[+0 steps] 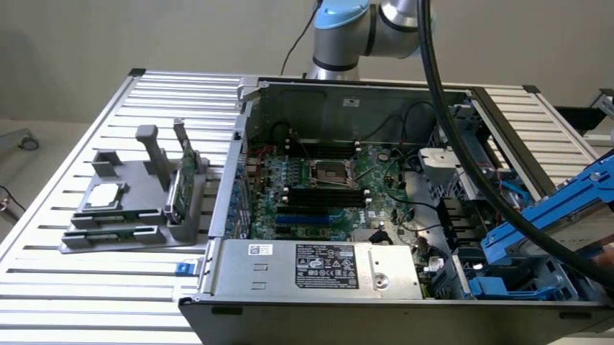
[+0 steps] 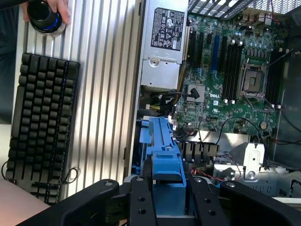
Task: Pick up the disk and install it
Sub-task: 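Pick up the disk, then insert the disk into the insertion slot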
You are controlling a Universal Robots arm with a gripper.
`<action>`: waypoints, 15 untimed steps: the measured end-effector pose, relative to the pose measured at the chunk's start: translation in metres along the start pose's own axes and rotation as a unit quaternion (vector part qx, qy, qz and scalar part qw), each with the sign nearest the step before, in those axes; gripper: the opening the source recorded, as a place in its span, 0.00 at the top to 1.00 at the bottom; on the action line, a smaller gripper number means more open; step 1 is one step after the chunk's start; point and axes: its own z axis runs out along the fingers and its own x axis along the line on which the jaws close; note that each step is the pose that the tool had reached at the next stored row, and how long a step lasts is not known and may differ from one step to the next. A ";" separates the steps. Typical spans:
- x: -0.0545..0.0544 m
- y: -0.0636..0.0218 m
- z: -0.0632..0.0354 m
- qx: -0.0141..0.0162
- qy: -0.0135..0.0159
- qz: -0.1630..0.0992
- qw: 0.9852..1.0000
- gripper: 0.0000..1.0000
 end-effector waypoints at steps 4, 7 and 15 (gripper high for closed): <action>0.000 -0.0009 0.0000 0.000 0.000 0.000 1.000 0.67; 0.001 -0.0028 -0.0002 0.000 0.000 0.000 1.000 0.67; 0.001 -0.0016 0.0038 0.002 0.000 0.000 1.000 0.67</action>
